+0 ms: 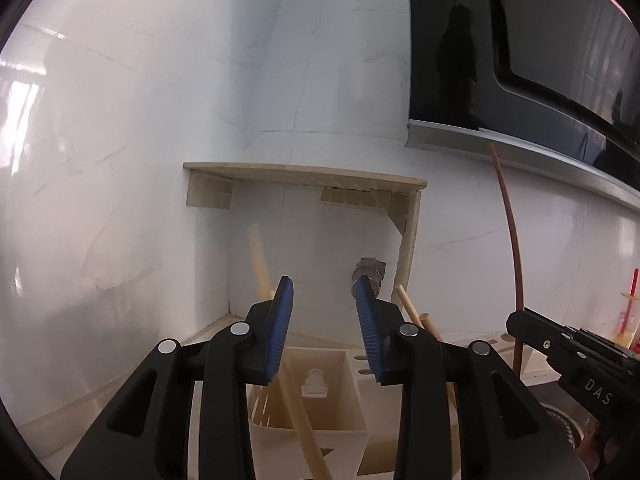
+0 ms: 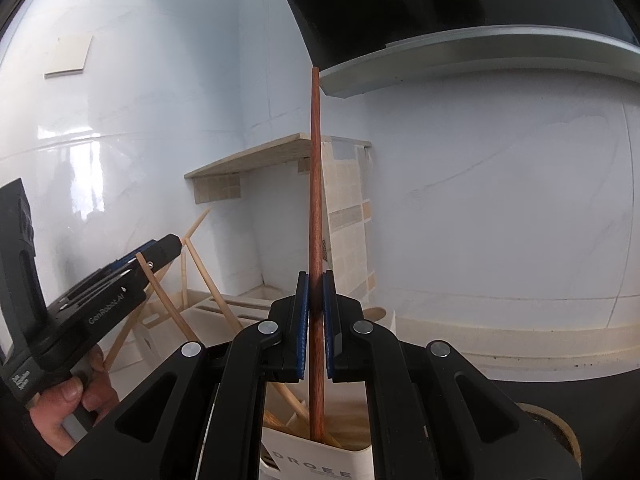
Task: Organize utensils
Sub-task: 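Open the left gripper while the right gripper opens, releasing chopsticks into the holder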
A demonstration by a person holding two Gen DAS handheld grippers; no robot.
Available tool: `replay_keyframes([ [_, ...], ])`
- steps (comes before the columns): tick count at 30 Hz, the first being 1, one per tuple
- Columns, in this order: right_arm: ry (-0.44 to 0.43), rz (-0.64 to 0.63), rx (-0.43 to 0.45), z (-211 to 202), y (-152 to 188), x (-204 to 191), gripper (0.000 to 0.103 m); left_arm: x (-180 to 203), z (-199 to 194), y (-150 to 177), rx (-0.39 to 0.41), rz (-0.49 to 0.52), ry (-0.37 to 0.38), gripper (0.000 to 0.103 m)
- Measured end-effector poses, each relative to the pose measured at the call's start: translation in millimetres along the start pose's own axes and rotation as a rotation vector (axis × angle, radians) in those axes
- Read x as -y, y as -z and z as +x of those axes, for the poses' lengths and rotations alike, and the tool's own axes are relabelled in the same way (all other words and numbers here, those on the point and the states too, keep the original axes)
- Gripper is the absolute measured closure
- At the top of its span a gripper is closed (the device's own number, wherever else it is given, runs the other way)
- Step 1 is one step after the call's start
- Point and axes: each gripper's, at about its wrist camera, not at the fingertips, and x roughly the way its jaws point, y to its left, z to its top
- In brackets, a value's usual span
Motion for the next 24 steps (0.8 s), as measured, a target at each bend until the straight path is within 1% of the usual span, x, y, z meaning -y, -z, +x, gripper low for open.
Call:
replay_keyframes([
  [4, -0.001, 0.013, -0.008, -2, 3, 2, 0.095, 5, -2, 2, -0.001, 0.034, -0.001, 0.071],
  [8, -0.005, 0.019, -0.015, -2, 3, 4, 0.095, 6, -6, 1, 0.000, 0.028, 0.005, 0.071],
  [10, -0.020, 0.027, -0.038, 0, 5, 4, 0.095, 7, -9, 0, 0.007, 0.030, 0.007, 0.070],
  [12, -0.015, 0.026, -0.046, 3, 5, 4, 0.095, 7, -13, -2, 0.018, 0.029, 0.011, 0.062],
  [13, -0.015, 0.024, -0.046, 3, 5, 4, 0.095, 8, -16, -3, 0.032, 0.025, 0.010, 0.056],
  [14, -0.010, 0.021, -0.040, 2, 5, 3, 0.095, 8, -19, -4, 0.043, 0.024, 0.008, 0.055],
  [18, -0.005, 0.024, -0.034, -1, 5, 4, 0.095, 9, -23, -8, 0.058, 0.029, 0.008, 0.054],
  [19, -0.003, 0.025, -0.035, -1, 5, 4, 0.090, 9, -24, -9, 0.063, 0.029, 0.006, 0.052],
  [20, -0.004, 0.029, -0.036, -2, 5, 4, 0.072, 9, -26, -9, 0.068, 0.028, 0.004, 0.051],
  [22, 0.007, 0.040, -0.024, -4, 5, 5, 0.050, 8, -28, -10, 0.077, 0.021, 0.002, 0.048],
  [24, 0.023, 0.033, 0.011, -10, 5, 4, 0.050, 8, -29, -11, 0.081, 0.021, 0.000, 0.048],
])
